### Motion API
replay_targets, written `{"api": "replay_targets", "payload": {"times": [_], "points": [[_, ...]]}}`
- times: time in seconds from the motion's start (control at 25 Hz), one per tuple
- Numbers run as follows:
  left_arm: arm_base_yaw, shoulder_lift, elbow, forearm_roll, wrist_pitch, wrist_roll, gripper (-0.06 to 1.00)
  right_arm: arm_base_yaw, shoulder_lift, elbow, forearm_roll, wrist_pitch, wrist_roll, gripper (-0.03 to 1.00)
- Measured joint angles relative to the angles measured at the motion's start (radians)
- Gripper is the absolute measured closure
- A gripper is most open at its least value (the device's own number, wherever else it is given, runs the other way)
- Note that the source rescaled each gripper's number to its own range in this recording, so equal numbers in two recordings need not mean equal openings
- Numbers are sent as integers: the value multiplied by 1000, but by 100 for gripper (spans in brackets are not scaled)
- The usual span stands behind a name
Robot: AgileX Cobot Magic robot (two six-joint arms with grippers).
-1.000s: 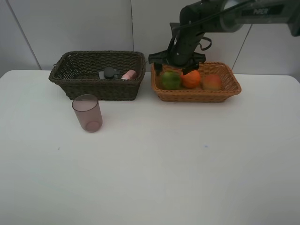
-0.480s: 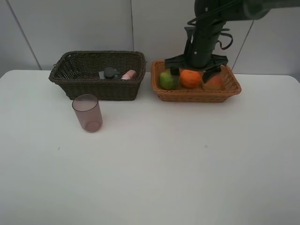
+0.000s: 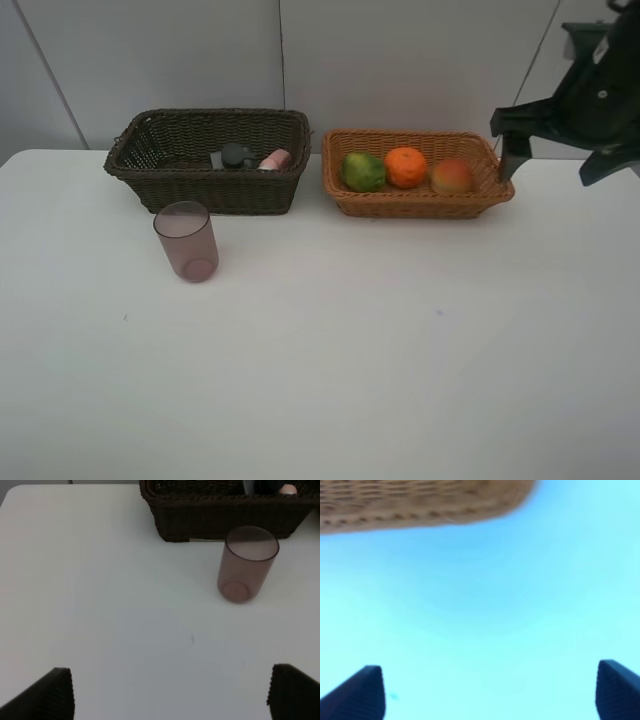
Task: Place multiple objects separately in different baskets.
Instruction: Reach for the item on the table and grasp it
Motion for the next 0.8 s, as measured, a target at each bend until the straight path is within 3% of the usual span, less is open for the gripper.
{"api": "replay_targets", "payload": {"times": [0.32, 0.8], "points": [[0, 0, 0, 0, 0, 0, -6, -11, -551, 203, -27, 27, -6, 11], [0, 0, 0, 0, 0, 0, -6, -11, -1144, 388, 108, 83, -144, 11]]}}
